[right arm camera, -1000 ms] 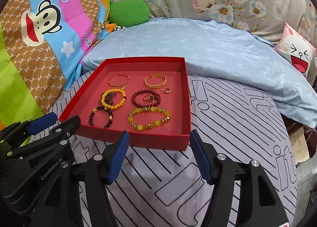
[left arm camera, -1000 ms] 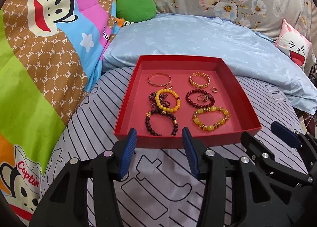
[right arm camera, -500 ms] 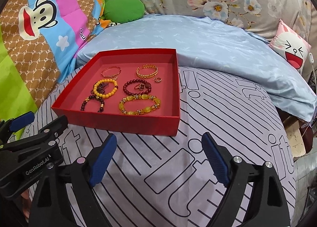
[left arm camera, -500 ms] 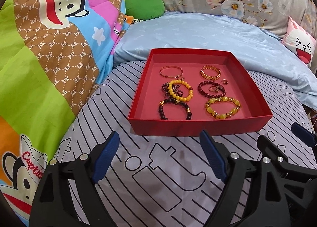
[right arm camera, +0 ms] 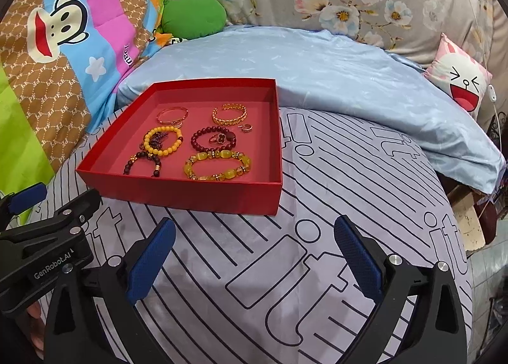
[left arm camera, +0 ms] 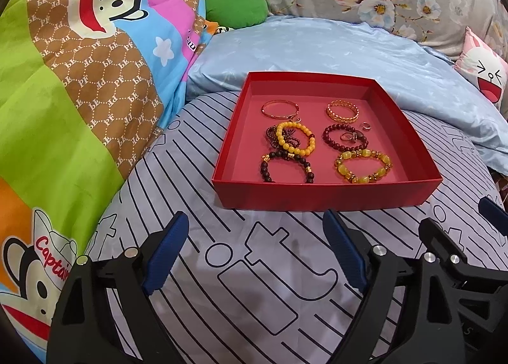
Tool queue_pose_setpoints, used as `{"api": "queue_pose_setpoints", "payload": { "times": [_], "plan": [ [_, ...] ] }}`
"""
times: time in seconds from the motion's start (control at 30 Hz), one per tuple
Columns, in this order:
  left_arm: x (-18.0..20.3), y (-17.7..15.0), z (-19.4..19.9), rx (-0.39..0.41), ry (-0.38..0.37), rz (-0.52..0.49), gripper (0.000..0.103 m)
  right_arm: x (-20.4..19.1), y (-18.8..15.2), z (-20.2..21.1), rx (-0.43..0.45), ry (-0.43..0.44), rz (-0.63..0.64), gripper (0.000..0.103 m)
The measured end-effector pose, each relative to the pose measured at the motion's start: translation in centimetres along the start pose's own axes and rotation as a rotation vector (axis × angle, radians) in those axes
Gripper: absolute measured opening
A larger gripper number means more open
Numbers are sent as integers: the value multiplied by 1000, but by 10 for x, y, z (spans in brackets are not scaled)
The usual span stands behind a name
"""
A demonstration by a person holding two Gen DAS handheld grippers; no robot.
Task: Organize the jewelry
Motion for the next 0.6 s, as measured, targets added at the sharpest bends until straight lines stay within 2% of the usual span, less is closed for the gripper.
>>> {"api": "queue_pose_setpoints", "payload": {
  "times": [0.2,0.6],
  "plan": [
    [-1,-1,-1,-2,4,2,82,1,-2,-3,-35,18,-12,96],
    [-2,-3,-4,-12,9,8,84,2,0,-2,-18,9,-9,96]
  ]
}}
Point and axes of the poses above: each gripper's, at about its wrist camera, not at the fingertips, and z roughly against the way its jaws point, x to its right, y to its top, the point moved 5 cm from there along -z, roughly the way its jaws point, and after that the axes turned 15 degrees about -y, right-handed, at the moved point
